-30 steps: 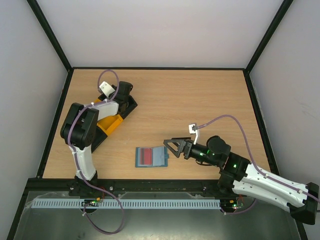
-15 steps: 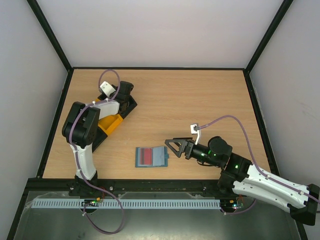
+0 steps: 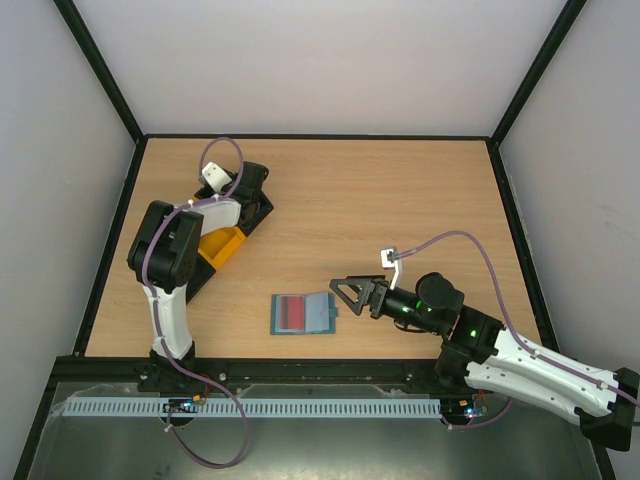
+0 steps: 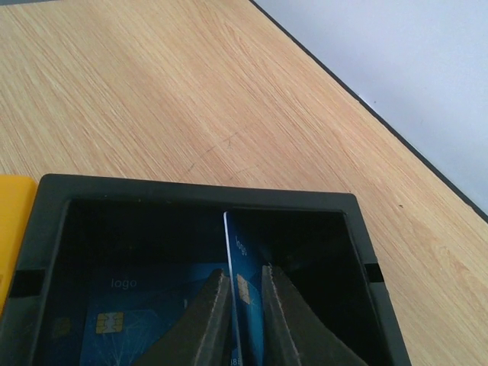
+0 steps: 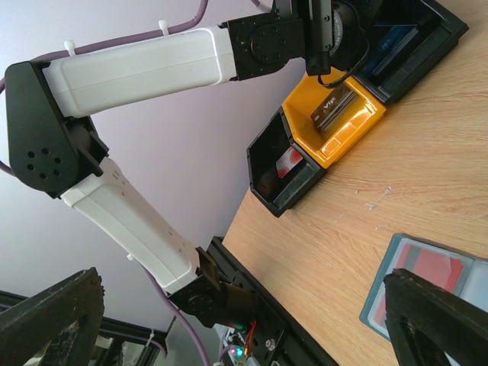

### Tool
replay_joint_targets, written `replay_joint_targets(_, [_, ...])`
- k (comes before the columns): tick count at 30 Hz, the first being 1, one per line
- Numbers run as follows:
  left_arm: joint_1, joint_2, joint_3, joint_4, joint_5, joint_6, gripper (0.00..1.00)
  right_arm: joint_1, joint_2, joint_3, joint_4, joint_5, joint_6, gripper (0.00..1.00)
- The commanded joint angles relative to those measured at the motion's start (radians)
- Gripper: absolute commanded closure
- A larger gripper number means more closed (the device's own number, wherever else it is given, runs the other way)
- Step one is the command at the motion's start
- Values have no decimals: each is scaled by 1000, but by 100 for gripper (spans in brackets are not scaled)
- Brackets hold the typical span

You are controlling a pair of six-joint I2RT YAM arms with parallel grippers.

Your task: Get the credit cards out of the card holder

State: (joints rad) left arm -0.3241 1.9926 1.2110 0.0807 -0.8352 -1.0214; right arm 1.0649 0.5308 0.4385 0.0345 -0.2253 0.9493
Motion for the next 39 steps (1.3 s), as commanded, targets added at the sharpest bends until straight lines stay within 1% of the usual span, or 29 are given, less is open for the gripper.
replay_joint_targets(1, [7,12,29,-39,-45,-9,85,-3,-12,5,-13,18,-4,2])
replay_joint_targets(7, [6,1,42,-75,-45,-17,80,-4,-20,0,-14,21,1,2])
replay_joint_targets(14, [6,-33,52,-112,-7,-9,79,-3,-31,-11,-20,21,19,2])
replay_joint_targets(19, [3,-79,55,-150,-20,6,76,-3,-38,-10,-35,38,25,2])
replay_joint_targets(24, [2,-122,49,-187,-48,26,71,-4,-46,11,-67,50,23,2])
replay_joint_targets(28, [2,-177,29,-199,-60,47,67,-2,-47,11,-62,52,34,2])
replay_joint_targets(31, [1,-229,12,-205,-44,81,65,-3,-41,12,-56,47,55,2])
replay_joint_targets(33, [-5,-268,4,-220,-28,105,57,-3,-36,11,-63,45,61,2])
replay_joint_targets(36, [-13,-335,-10,-256,29,147,35,-3,-38,9,-89,57,76,2])
replay_joint_targets(39, [-17,-406,-16,-341,86,151,21,-2,-54,-2,-91,57,91,2])
